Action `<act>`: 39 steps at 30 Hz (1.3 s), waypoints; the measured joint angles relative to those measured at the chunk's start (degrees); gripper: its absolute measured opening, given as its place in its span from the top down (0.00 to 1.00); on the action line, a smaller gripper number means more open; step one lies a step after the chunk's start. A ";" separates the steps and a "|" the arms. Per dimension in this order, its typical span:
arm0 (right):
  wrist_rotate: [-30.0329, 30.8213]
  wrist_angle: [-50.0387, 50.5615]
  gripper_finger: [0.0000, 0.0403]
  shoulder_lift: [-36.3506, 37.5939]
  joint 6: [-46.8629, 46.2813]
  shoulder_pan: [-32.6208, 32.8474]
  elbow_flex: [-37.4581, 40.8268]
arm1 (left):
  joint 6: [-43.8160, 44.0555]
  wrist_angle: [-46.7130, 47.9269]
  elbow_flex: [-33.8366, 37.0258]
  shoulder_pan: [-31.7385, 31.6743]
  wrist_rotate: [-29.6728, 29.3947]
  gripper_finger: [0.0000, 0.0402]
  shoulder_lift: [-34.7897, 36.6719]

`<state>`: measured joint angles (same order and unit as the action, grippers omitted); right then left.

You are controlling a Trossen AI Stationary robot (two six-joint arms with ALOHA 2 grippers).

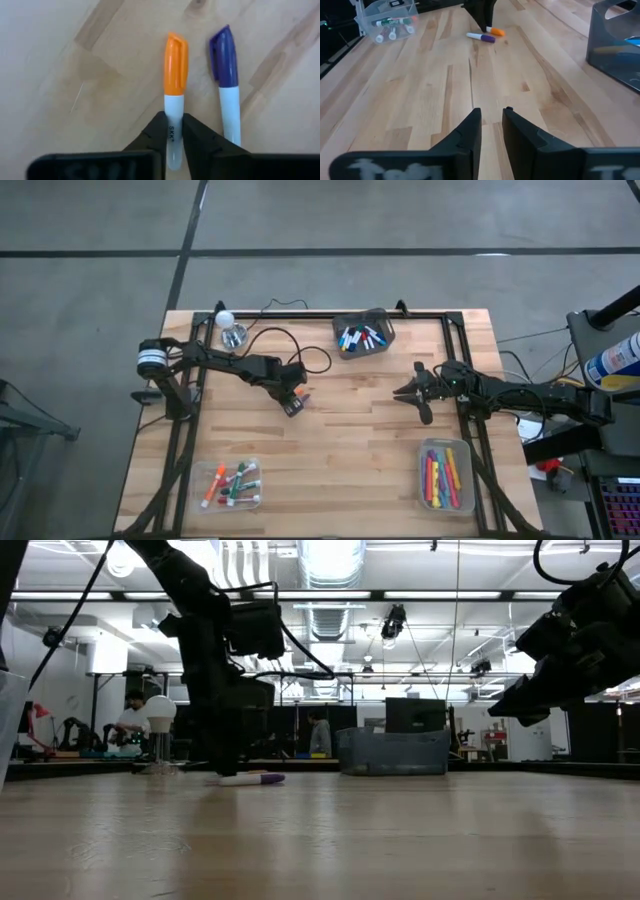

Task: Pick & Place Markers
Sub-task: Put the small orange highlighter pen into the black bin

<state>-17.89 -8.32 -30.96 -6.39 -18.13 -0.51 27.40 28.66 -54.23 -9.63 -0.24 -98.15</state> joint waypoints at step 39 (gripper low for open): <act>-0.01 0.41 0.82 -0.26 0.00 0.01 0.00 | 13.27 -22.73 -36.17 -17.52 5.66 0.89 -20.05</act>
<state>-17.90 -7.91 -31.22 -6.39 -18.12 -0.51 40.67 5.93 -90.40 -27.14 5.43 -118.19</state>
